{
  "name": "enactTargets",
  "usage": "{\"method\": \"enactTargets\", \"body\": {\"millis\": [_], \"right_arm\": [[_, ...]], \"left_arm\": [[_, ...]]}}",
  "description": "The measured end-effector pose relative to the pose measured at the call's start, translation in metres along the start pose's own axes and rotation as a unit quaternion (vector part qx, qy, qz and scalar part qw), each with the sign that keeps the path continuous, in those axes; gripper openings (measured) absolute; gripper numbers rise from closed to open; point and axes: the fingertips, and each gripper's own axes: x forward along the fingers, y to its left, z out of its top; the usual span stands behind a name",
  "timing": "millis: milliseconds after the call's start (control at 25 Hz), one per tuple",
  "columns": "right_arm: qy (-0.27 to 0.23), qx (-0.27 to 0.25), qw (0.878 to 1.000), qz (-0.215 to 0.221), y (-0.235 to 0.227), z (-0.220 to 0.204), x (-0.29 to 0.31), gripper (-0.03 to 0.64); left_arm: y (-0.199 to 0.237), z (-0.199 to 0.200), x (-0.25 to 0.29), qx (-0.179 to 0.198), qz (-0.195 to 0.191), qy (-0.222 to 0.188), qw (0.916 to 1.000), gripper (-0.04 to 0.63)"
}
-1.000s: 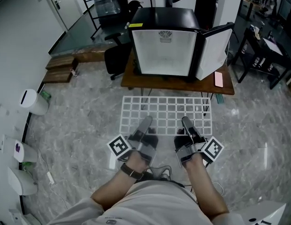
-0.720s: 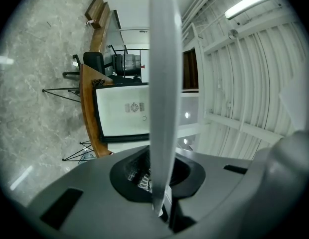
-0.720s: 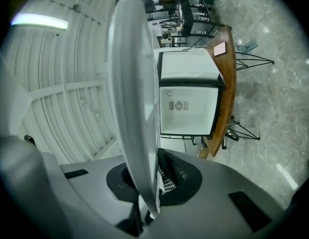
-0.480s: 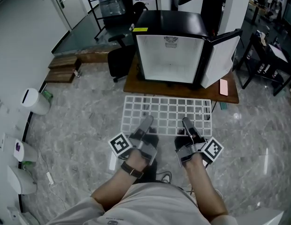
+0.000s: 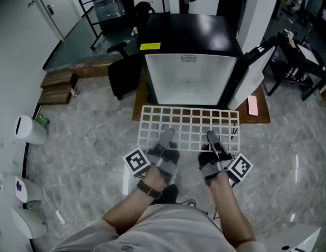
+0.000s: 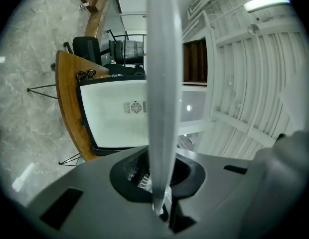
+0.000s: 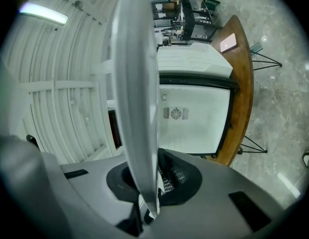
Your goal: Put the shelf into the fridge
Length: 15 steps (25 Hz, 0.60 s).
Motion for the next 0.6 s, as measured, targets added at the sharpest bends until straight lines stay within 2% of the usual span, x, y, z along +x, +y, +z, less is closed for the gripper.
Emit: {"method": "enactTargets", "body": {"millis": [320,600], "right_arm": [[-0.033,-0.015,0.999,-0.009,-0.02,0.028,0.06,0.046],[-0.032,-0.02,0.999,-0.015,-0.04,0.057,0.11,0.047]], "left_arm": [[0.026,0.041,0.063,-0.013,-0.002,0.042,0.999,0.029],[0.044,0.07,0.114,-0.017,-0.002,0.053,0.9985,0.029]]}}
